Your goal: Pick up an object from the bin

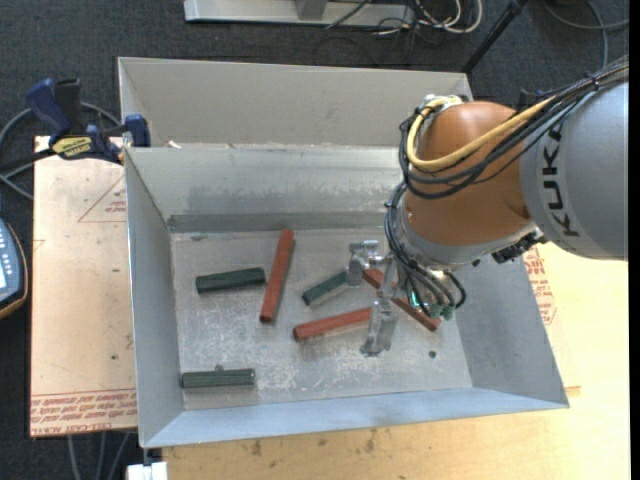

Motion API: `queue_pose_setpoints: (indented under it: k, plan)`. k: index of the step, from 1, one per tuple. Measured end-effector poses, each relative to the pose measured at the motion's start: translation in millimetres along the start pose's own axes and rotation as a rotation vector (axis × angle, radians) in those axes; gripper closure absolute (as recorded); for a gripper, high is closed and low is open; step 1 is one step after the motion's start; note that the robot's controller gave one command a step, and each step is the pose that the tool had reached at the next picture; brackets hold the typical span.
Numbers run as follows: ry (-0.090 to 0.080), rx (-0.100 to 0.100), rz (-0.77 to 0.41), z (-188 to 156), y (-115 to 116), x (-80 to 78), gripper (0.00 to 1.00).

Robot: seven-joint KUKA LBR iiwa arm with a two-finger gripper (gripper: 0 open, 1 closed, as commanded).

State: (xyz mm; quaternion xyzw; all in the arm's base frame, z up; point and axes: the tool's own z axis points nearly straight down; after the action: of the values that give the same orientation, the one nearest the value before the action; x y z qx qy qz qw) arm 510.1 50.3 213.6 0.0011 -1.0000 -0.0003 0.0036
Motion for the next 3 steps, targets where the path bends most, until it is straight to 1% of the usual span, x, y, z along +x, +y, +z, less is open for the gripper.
queue_pose_setpoints:
  k: [1,2,3]
  plan:
    - [-0.008,-0.001,0.160,146.4,-54.5,7.0,0.00]
    - [-0.013,-0.002,0.159,141.7,-53.4,4.8,1.00]
    - [-0.015,0.001,-0.109,141.8,-44.5,6.2,1.00]
